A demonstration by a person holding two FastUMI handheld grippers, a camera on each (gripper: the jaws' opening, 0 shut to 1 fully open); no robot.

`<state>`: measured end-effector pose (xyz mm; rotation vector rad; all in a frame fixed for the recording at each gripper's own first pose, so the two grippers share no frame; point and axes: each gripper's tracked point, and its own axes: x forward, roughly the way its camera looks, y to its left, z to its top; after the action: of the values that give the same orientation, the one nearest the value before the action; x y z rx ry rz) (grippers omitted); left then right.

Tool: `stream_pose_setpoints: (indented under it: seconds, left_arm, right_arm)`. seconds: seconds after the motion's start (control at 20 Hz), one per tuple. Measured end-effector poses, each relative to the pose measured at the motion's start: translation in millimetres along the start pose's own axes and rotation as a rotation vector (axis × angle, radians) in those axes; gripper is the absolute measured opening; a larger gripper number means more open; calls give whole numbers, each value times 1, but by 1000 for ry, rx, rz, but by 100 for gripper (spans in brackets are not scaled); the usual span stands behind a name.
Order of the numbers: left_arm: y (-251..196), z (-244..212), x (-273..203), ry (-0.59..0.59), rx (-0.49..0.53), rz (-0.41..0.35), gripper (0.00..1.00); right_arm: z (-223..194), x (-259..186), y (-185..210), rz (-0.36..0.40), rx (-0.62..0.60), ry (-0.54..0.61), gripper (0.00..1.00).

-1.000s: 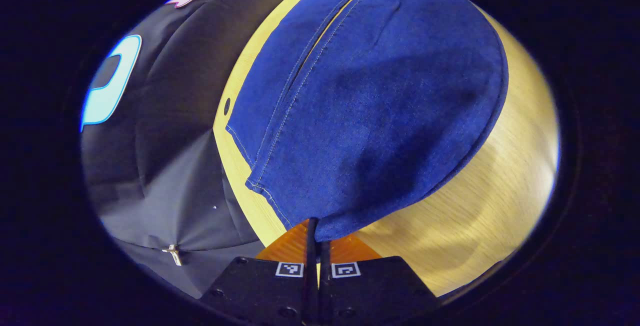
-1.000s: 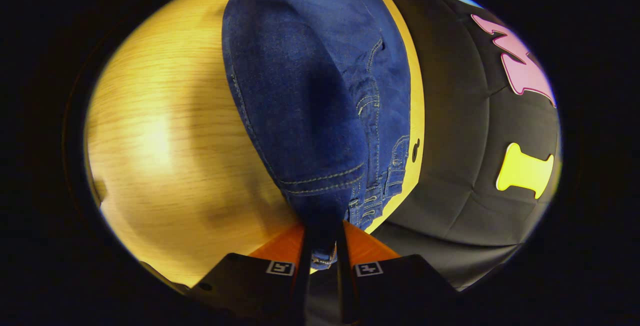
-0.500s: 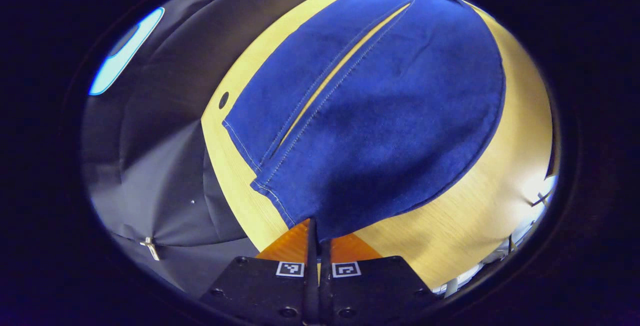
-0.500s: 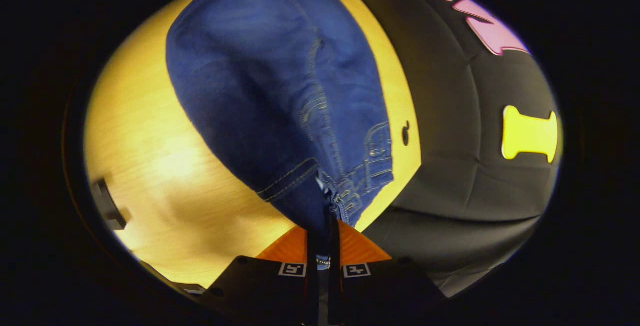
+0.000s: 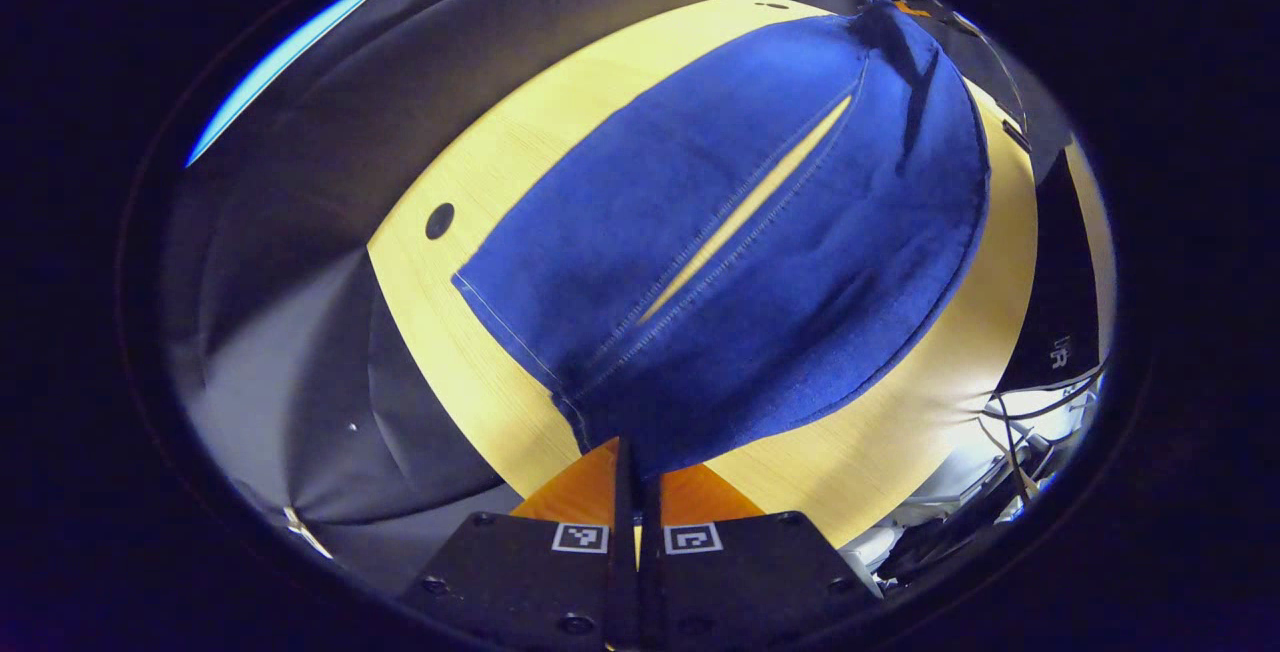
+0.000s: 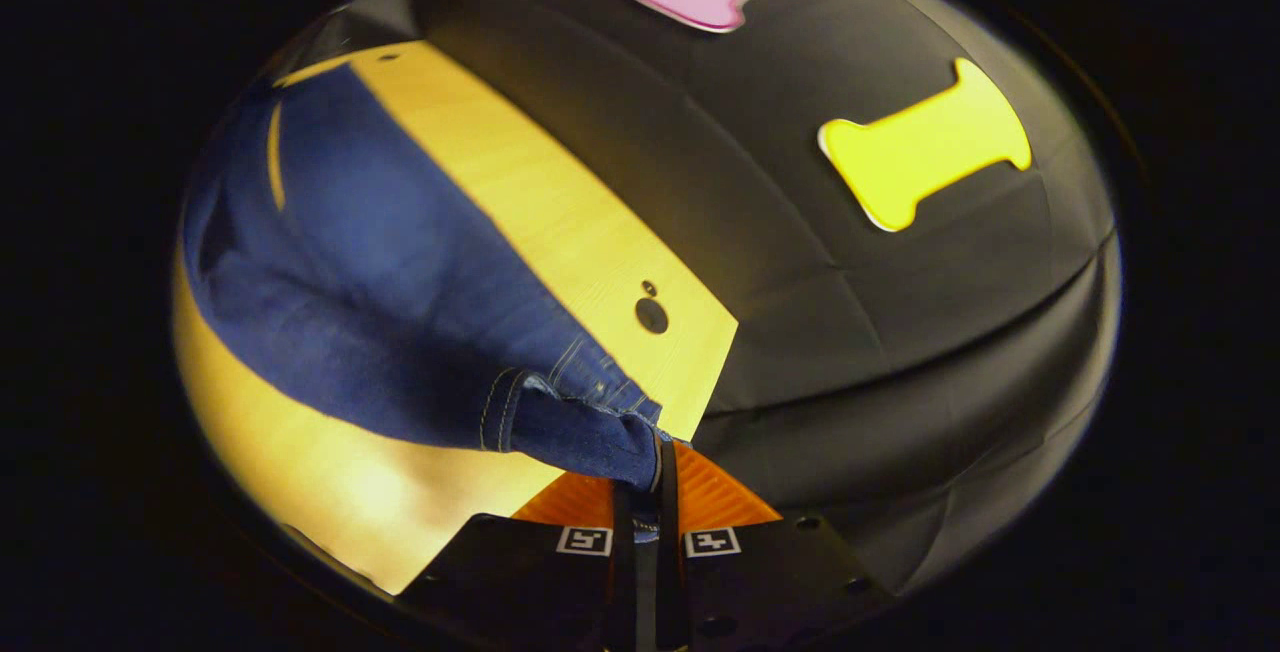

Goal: Grasp the waist and the cuffs of the jeans and fold them to make the two legs overlap; first hold the waist and fold one-third of the jeans toward the cuffs, then hold the cuffs and fold the remaining one-third in the same direction to finish folding.

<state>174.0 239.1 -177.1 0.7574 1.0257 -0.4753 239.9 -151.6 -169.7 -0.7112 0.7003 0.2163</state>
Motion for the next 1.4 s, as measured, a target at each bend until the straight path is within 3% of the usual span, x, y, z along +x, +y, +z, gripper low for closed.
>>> stream_pose_setpoints:
  seconds: [0.15,0.3,0.4,0.55,0.6,0.7,0.8,0.85,0.9,1.15,1.4]
  left_arm:
    - [41,32,9,4,-79,6,6]
    - [90,39,51,93,-196,107,6]
    - [109,51,83,116,-275,134,6]
    - [121,68,125,97,-350,201,6]
    - [110,77,130,60,-397,179,7]
    - [93,98,134,-61,-472,108,17]
    - [83,115,129,-163,-533,90,69]
    - [84,118,122,-194,-567,103,94]
    - [83,121,113,-232,-605,112,99]
    - [85,148,59,-621,-776,178,99]
    - [86,145,41,-848,-805,255,95]
  right_arm:
    - [43,-17,-28,-34,156,28,11]
    - [80,-24,-47,-39,281,108,11]
    - [100,-33,-56,-20,337,146,11]
    - [108,-48,-68,12,454,251,17]
    - [111,-49,-75,18,513,279,14]
    - [130,-66,-108,1,632,257,48]
    - [157,-92,-141,-31,725,182,82]
    - [157,-102,-145,-47,753,159,89]
    - [157,-112,-149,-61,775,141,89]
    - [134,-156,-144,-101,909,69,91]
    - [91,-153,-116,-124,1224,86,93]
